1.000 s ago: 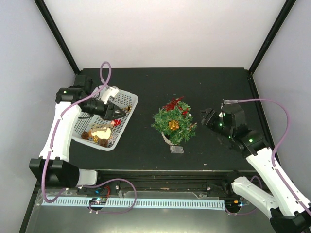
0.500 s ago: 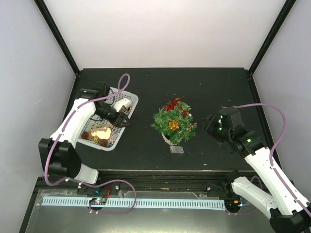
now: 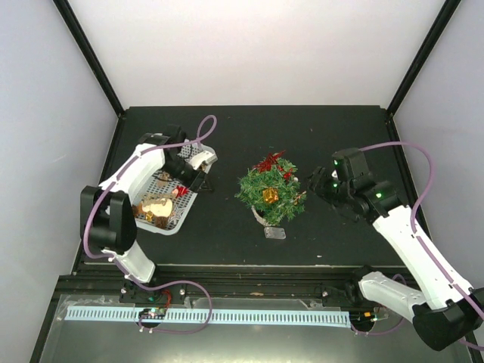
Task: Decorate the small christmas tree
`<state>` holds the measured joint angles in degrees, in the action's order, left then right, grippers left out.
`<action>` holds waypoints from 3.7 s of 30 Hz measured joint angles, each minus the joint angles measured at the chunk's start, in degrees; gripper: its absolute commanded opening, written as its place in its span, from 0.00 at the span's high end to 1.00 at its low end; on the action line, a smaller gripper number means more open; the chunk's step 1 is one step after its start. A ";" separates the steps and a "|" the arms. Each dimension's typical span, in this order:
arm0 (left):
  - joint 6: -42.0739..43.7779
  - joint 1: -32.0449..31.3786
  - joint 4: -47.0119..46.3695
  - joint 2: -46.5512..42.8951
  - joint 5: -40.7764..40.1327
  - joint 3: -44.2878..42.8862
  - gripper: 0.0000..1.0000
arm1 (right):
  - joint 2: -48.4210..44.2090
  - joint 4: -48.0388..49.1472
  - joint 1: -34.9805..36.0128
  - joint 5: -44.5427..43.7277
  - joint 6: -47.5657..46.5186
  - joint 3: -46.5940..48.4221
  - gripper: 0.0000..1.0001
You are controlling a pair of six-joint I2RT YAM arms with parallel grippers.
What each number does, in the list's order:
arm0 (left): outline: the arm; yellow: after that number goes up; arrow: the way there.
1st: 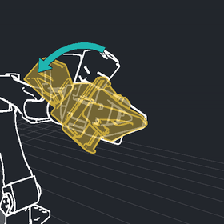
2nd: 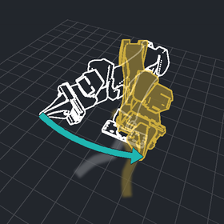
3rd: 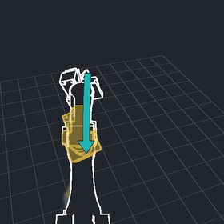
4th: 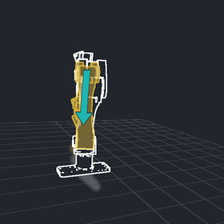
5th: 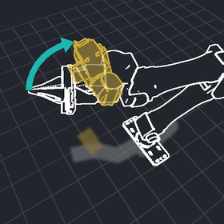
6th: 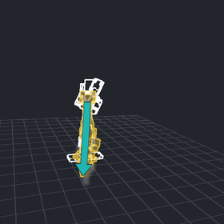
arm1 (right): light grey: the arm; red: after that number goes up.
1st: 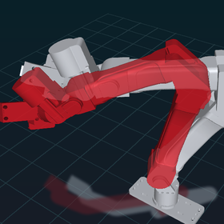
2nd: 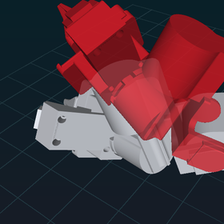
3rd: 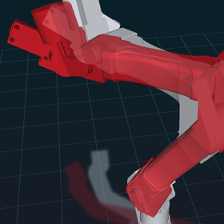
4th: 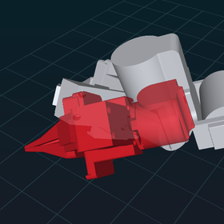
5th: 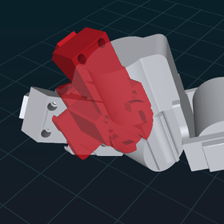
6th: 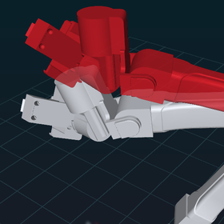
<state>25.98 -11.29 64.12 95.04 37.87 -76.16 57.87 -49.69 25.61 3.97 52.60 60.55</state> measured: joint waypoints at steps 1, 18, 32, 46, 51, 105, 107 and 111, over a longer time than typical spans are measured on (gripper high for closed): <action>-0.35 -0.35 -0.44 0.35 -0.04 -0.04 0.67 | 0.15 -0.11 0.00 -0.04 -0.09 0.04 0.41; -4.94 -7.30 1.46 27.28 3.96 -22.97 0.63 | 0.37 -3.30 0.00 -0.44 1.51 1.40 0.41; -4.81 -13.57 6.93 38.32 5.86 -31.74 0.61 | 3.23 -4.35 0.00 -0.46 1.66 2.78 0.40; -4.04 -14.71 9.88 42.14 7.15 -34.62 0.61 | 3.58 -4.31 0.00 -0.35 1.68 2.54 0.40; -4.07 -14.73 9.68 42.34 6.84 -34.62 0.61 | 3.58 -4.31 0.00 -0.33 1.70 2.51 0.40; 0.37 -7.85 4.72 14.80 -14.84 -27.91 0.99 | 6.69 -2.54 0.00 0.07 -1.11 2.73 0.40; 1.60 -7.87 5.60 12.09 -16.00 -26.77 0.99 | 6.69 -2.45 0.00 0.04 -1.31 2.73 0.40; 5.42 -7.87 8.20 6.75 -17.40 -25.55 0.98 | 6.62 -2.12 0.00 0.04 -1.64 2.73 0.40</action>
<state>31.40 -19.16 72.31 101.80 20.47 -101.71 64.49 -51.81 25.61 4.01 50.96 63.29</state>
